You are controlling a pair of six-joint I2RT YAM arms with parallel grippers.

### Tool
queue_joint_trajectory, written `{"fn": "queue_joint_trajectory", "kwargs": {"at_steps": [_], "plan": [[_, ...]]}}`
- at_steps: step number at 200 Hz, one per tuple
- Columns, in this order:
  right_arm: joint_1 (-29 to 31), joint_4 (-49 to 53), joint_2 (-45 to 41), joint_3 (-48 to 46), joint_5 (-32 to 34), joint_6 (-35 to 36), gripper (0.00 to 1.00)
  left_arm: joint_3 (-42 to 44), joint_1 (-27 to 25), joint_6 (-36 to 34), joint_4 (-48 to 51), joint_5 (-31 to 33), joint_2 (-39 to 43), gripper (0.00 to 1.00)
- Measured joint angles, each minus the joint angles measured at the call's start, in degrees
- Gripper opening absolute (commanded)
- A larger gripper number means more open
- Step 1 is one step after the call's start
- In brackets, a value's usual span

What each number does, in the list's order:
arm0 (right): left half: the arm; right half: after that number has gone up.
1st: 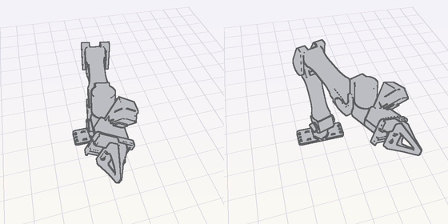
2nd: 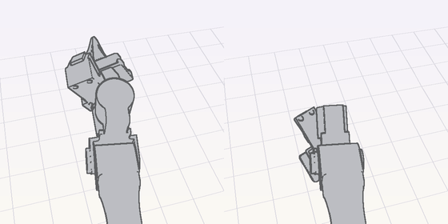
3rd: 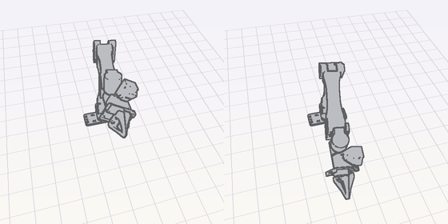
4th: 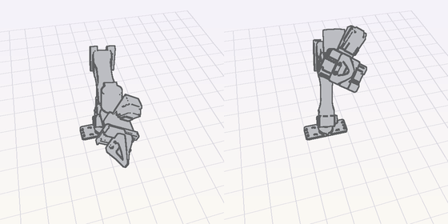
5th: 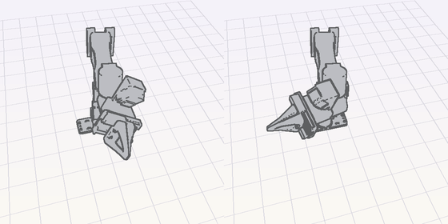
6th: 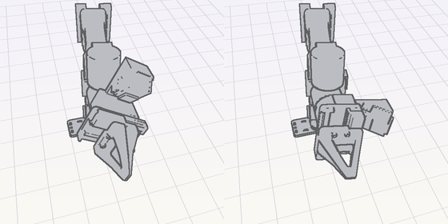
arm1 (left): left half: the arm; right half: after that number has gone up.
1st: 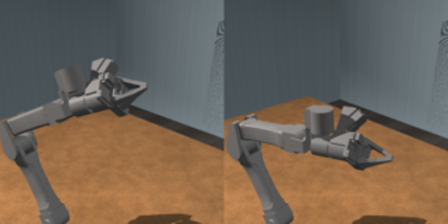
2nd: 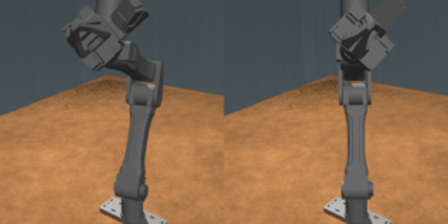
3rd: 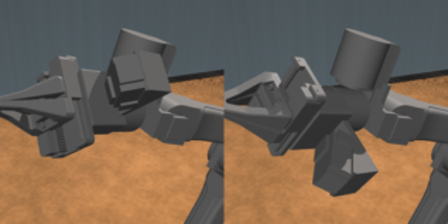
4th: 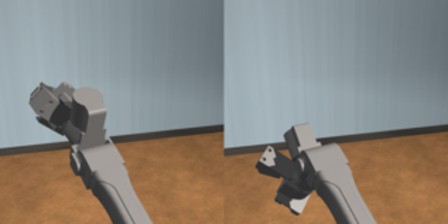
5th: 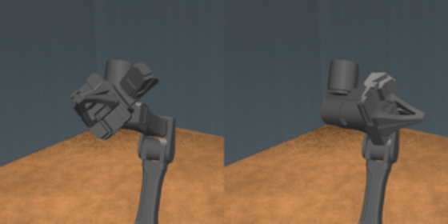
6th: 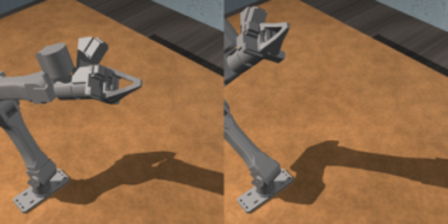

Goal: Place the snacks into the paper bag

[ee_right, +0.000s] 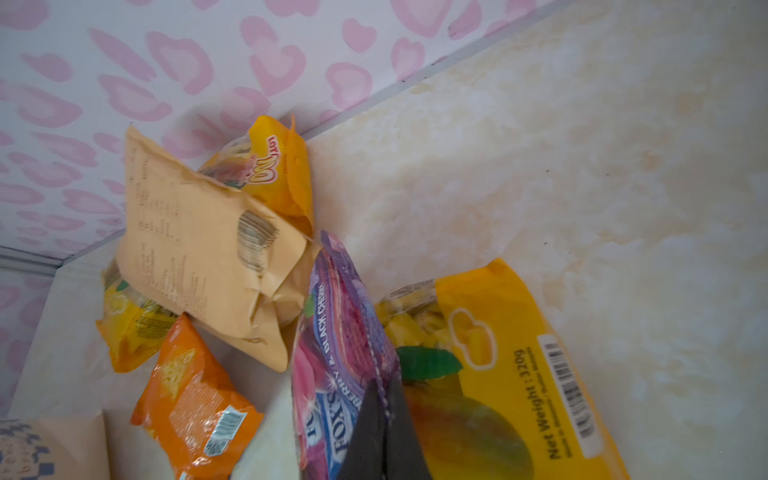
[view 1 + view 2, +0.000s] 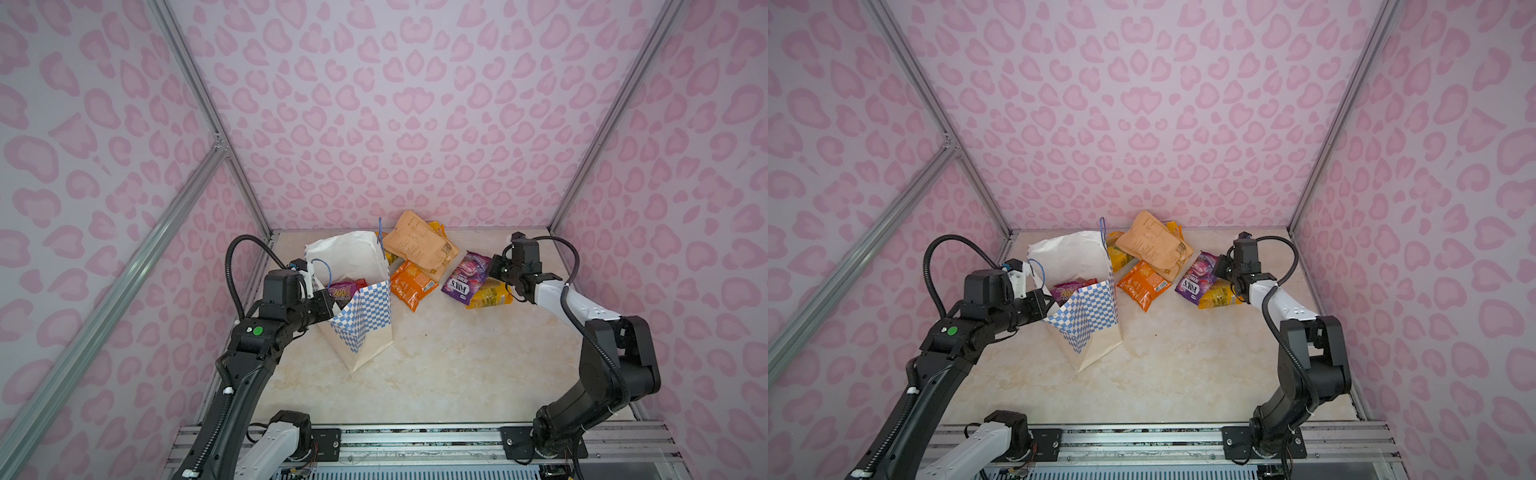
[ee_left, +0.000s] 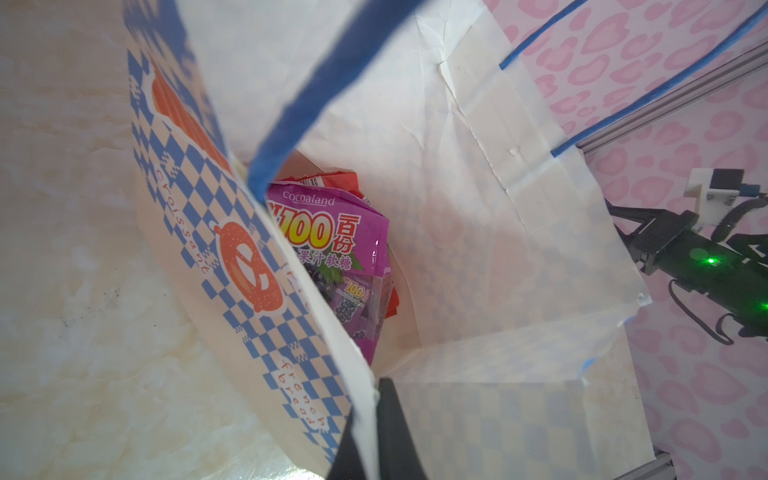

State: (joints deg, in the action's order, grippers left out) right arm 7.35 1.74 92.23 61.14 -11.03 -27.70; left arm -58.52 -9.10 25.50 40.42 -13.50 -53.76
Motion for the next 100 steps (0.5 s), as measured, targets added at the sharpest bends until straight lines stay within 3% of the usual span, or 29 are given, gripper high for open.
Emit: {"fn": "queue_joint_trajectory", "kwargs": {"at_steps": [53,100], "plan": [[8.7,1.7,-6.5,-1.4,-0.2,0.1,0.0,0.1,0.0,0.0,0.0,0.0,0.0,0.04],[12.6,1.2,-3.4,-4.1,1.5,-0.9,0.01,0.2,0.2,0.0,-0.2,0.0,-0.2,0.04]]}}
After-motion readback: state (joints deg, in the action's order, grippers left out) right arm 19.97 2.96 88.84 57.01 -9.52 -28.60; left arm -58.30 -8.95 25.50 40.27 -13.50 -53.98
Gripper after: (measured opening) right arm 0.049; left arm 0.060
